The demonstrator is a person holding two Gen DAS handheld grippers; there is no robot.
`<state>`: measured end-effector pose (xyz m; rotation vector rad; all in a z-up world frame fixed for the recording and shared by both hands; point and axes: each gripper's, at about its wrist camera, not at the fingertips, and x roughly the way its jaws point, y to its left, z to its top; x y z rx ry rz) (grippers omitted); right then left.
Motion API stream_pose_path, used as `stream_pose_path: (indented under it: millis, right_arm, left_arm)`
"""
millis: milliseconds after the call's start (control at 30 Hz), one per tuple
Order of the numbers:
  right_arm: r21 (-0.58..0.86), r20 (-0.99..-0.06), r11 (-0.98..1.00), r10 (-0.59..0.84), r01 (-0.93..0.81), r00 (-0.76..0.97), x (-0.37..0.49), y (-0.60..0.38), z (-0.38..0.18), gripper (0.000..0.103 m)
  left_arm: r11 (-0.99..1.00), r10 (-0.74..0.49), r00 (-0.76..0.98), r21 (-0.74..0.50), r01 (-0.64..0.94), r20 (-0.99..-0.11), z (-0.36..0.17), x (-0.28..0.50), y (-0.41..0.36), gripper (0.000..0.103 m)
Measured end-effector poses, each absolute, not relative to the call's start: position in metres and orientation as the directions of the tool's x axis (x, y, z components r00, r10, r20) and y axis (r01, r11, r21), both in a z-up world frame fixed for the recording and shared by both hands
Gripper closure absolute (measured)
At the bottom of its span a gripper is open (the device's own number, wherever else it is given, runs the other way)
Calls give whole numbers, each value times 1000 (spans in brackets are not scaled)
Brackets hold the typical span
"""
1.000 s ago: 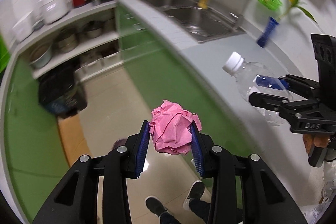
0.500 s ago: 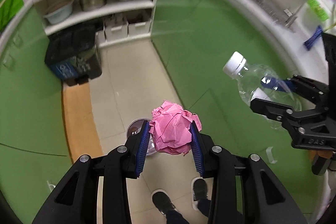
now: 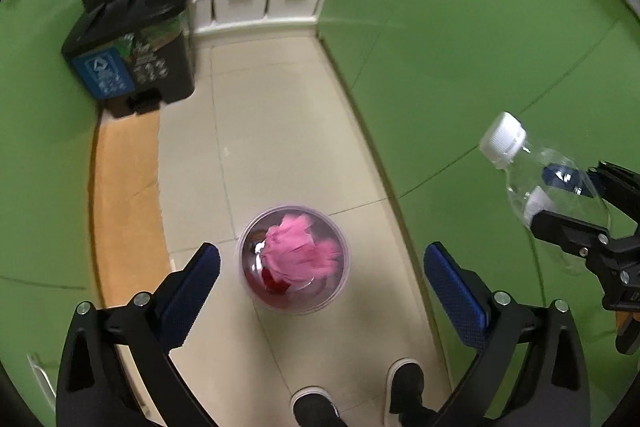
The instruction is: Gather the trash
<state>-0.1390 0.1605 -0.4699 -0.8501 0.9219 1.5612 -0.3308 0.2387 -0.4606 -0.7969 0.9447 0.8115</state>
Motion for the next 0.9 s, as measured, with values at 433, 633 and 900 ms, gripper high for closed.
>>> stream_pose_path:
  millis: [433,633,900]
  right_arm:
    - [151,-900,-239,368,-959,-234,-187,189,-504,40]
    - [162,-897,-289,356,-943,-263,-212,206,-526,22]
    - [141,-901,-278,362,-950,-239,-216,212,-548,3]
  left_arm:
    - [373,276,342,-228,-899,-898,-453,-381,238,5]
    - [327,310,319,-214,-920,-896,-451,-409,236,5]
    - [302,321,302,-206,-931,-897,-460,-422,228,5]
